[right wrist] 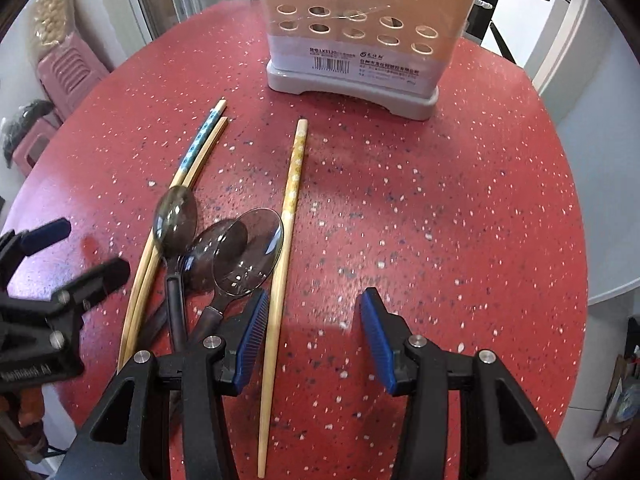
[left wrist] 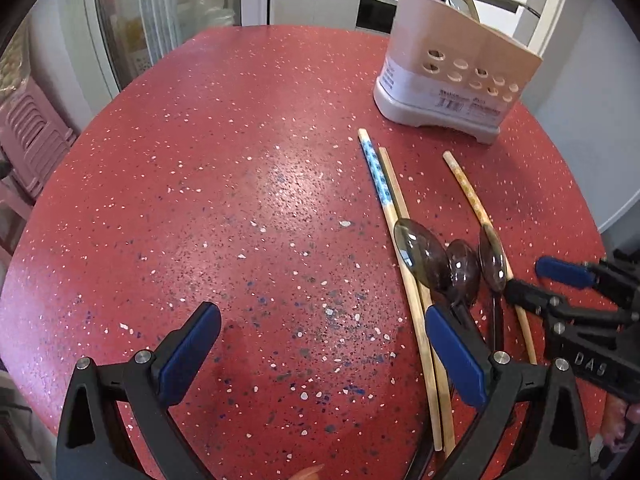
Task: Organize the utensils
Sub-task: 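Move both open tools back over the remaining utensils, then grasp the blue-patterned chopstick with the left tool while the right tool grasps the yellow-patterned chopstick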
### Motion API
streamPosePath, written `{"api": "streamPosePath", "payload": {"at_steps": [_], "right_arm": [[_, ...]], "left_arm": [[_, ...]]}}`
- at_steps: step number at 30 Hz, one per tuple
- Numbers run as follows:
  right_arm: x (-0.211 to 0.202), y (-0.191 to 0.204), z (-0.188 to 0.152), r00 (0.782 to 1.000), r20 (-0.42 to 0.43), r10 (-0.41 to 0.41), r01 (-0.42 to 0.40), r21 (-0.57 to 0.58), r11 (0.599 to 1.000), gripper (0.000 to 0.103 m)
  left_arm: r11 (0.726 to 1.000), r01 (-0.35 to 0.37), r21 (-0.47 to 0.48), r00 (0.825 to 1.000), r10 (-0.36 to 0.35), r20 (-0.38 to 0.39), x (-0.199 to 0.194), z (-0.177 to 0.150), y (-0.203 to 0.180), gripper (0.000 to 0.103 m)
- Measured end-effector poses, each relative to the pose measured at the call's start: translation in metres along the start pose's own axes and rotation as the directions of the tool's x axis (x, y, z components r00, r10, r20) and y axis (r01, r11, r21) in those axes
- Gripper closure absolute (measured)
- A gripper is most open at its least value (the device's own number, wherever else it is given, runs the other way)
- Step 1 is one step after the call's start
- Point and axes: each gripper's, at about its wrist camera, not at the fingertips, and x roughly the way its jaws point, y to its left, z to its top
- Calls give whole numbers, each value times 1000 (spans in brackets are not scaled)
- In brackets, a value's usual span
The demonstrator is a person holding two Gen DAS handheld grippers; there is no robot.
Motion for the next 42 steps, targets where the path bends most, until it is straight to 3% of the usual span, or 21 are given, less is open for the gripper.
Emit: {"api": "streamPosePath", "payload": {"at_steps": [8,24,35,40,42], "right_arm": [[0,-4,0,1000,6,11,-11,6,1000,51],[-1,-4,-1,1000,7,11,-11,-1,1000,51],[12,-2,36,998,-62,9,-11,-27,1000,51],[17,-4,52,991,-134,19,-21,-17,1000,61],[18,-4,56,989,-146,13,-16,-24,1000,69]], "left_arm": [[1000,6,1,1000,-6,-10,6,2,-5,0],[998,-47,28,999,48,-20,22,8,-4,0],[991,-80,110,995,86,-52,41,45,-11,0],[986,-38,160,996,51,-75,43,61,-19,0],[982,-17,187,996,34,-86,44,65,-24,8]]}}
